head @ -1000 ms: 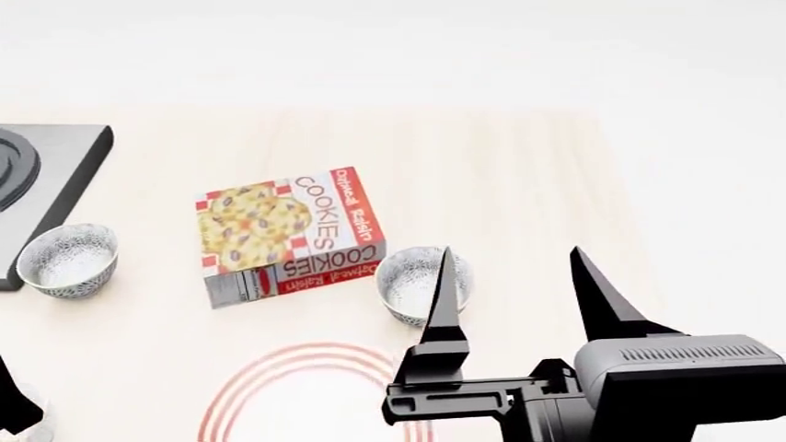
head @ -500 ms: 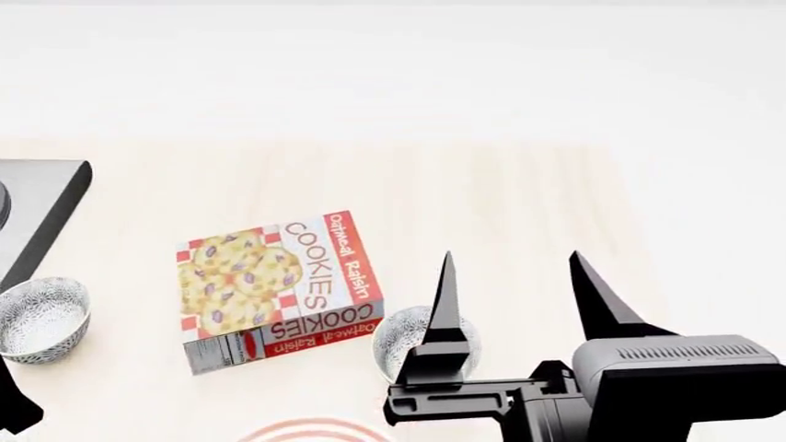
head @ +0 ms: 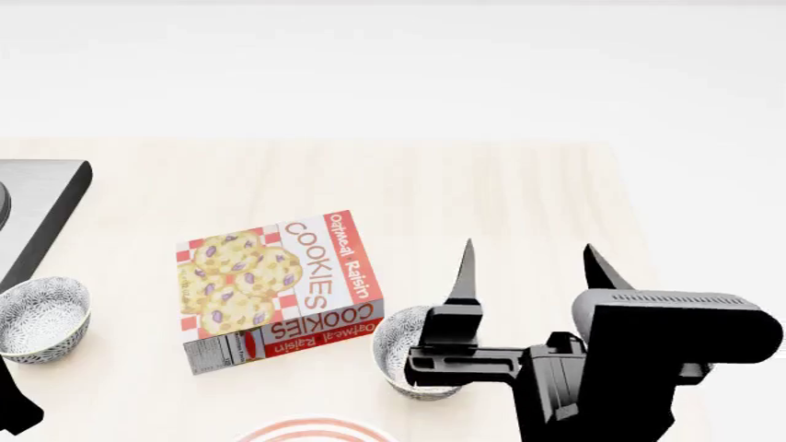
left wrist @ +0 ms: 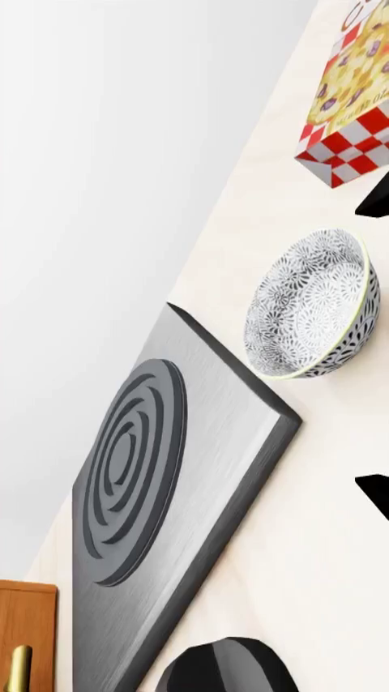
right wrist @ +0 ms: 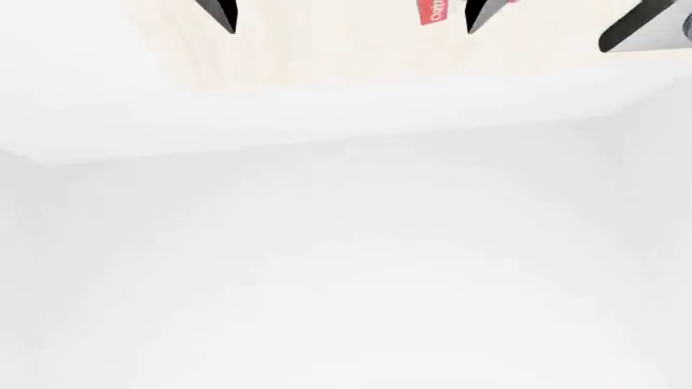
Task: Pick the akita bowl next to the plate and place it on the plate.
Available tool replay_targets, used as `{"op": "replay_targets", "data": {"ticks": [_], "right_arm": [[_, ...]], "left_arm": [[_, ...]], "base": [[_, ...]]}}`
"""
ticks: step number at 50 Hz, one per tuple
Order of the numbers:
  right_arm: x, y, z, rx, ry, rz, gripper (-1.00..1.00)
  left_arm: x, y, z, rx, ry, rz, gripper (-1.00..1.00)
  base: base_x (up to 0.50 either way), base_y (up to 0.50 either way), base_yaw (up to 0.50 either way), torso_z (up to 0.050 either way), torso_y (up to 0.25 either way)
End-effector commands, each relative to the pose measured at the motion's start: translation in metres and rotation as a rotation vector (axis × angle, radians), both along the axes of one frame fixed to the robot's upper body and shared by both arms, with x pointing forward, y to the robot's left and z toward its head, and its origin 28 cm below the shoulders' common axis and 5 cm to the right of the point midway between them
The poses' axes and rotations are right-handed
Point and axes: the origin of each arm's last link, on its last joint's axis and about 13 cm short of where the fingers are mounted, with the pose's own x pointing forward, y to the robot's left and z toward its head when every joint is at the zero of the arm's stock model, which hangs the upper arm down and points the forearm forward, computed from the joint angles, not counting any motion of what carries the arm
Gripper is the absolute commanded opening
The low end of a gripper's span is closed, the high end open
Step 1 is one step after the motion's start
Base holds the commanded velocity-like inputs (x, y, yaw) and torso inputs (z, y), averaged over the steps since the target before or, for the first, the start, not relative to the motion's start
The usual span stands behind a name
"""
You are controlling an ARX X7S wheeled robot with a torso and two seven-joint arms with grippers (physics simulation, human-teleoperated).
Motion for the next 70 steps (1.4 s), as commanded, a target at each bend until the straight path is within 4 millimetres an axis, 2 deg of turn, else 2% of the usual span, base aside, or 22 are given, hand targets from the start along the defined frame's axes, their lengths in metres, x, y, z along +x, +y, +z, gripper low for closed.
{"op": "replay_targets", "data": {"ticks": [1,10,12,18,32,45,46,60,70], "right_arm": [[0.025,-0.006,0.009,-0.063,0.134,-0.037,1.0],[0.054,-0.006,0.026,-0.139,0.198,-0.015,1.0],[0.06,-0.005,0.032,-0.103,0.241,0.021,1.0],[0.078,-0.005,0.041,-0.139,0.326,0.018,1.0],[0.114,-0.005,0.048,-0.083,0.498,0.056,1.0],[0.133,-0.004,0.043,-0.177,0.64,0.064,1.0],[0.135,-0.004,0.042,-0.138,0.672,0.071,1.0],[0.149,-0.003,0.037,-0.14,0.841,0.119,1.0],[0.161,-0.006,0.031,-0.099,0.875,0.107,1.0]], "left_arm": [[0.0,0.0,0.0,0.001,0.0,-0.001,1.0],[0.0,0.0,0.001,0.003,0.003,0.001,1.0],[0.0,0.0,0.001,0.003,0.003,0.001,1.0],[0.0,0.0,0.0,0.002,0.003,0.0,1.0],[0.0,0.0,0.001,0.002,0.003,0.0,1.0],[0.0,0.001,0.0,0.001,0.004,0.0,1.0],[0.001,0.001,-0.001,0.001,0.004,0.0,1.0],[0.0,0.001,0.0,0.002,0.003,0.0,1.0],[0.001,0.001,-0.001,0.001,0.004,-0.001,1.0]], "base": [[0.0,0.0,0.0,0.0,0.0],[0.0,0.0,0.0,0.0,0.0],[0.0,0.0,0.0,0.0,0.0],[0.0,0.0,0.0,0.0,0.0],[0.0,0.0,0.0,0.0,0.0],[0.0,0.0,0.0,0.0,0.0],[0.0,0.0,0.0,0.0,0.0],[0.0,0.0,0.0,0.0,0.0],[0.0,0.0,0.0,0.0,0.0]]}}
